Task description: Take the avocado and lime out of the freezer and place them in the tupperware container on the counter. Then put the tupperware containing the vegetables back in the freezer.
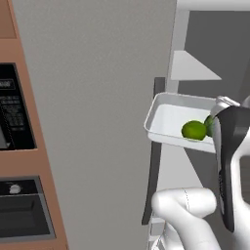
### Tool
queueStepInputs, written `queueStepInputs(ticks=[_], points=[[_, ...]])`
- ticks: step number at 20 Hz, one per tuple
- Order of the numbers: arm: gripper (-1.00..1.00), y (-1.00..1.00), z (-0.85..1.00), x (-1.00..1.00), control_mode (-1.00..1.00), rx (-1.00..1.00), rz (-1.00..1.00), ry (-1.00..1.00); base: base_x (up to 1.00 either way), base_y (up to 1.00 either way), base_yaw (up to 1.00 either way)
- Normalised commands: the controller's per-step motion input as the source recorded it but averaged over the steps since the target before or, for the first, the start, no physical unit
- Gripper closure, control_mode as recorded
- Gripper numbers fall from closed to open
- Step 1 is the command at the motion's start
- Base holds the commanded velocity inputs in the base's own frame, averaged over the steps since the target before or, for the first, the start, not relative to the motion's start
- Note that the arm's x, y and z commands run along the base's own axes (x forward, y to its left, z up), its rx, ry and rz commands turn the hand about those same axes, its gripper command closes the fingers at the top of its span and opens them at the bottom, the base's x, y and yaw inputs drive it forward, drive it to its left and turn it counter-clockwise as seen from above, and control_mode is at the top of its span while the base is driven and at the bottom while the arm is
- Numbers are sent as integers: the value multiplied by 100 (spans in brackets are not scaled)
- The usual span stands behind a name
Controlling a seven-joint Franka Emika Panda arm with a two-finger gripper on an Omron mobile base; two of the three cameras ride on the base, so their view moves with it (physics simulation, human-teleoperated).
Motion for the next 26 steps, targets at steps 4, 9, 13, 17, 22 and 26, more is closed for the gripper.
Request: queueStepInputs(ticks=[4, 9, 13, 17, 22, 26], points=[[100, 3, 7, 1, -100, 0, -45, -1, 0, 0, 0], [100, 8, 0, -2, -100, 2, -52, 0, 0, 0, 0], [100, -10, 0, -44, -100, 11, -34, 0, 0, 0, 0], [100, -30, 0, -78, -100, 19, -10, 0, 0, 0, 0], [100, -5, 2, -81, -100, 17, 0, -5, 0, 0, 0], [100, 7, 12, -7, -100, 11, -4, -11, 0, 0, 0]])
